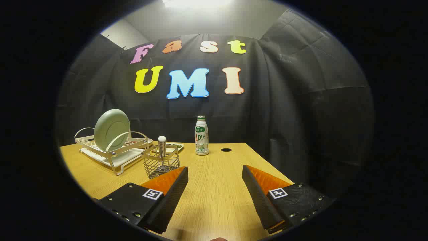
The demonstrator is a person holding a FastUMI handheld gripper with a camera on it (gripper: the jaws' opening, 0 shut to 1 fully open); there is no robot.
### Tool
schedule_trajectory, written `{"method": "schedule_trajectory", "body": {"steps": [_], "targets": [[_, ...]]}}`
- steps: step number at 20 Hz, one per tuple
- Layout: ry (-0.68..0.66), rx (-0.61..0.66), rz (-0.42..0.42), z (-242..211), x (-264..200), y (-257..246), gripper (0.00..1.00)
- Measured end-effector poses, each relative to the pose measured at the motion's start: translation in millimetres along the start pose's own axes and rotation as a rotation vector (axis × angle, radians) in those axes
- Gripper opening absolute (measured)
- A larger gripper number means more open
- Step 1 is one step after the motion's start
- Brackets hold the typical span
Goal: Take the plate from the dish rack, then take the spoon from the basket and place it into the plate.
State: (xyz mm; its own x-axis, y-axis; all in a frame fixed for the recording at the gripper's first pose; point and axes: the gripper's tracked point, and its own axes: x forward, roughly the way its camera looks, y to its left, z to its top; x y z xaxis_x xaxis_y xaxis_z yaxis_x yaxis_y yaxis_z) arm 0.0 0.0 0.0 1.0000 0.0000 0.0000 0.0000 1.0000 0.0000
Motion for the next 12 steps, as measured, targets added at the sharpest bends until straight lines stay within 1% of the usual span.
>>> {"method": "schedule_trajectory", "body": {"steps": [6, 9, 12], "targets": [[-0.014, 0.002, -0.002, 2.4, 8.8, -1.3, 0.99], [-0.008, 0.003, -0.005, 2.7, 41.8, -1.7, 0.99], [-0.039, 0.005, -0.022, 14.2, 69.7, -7.5, 0.99]]}}
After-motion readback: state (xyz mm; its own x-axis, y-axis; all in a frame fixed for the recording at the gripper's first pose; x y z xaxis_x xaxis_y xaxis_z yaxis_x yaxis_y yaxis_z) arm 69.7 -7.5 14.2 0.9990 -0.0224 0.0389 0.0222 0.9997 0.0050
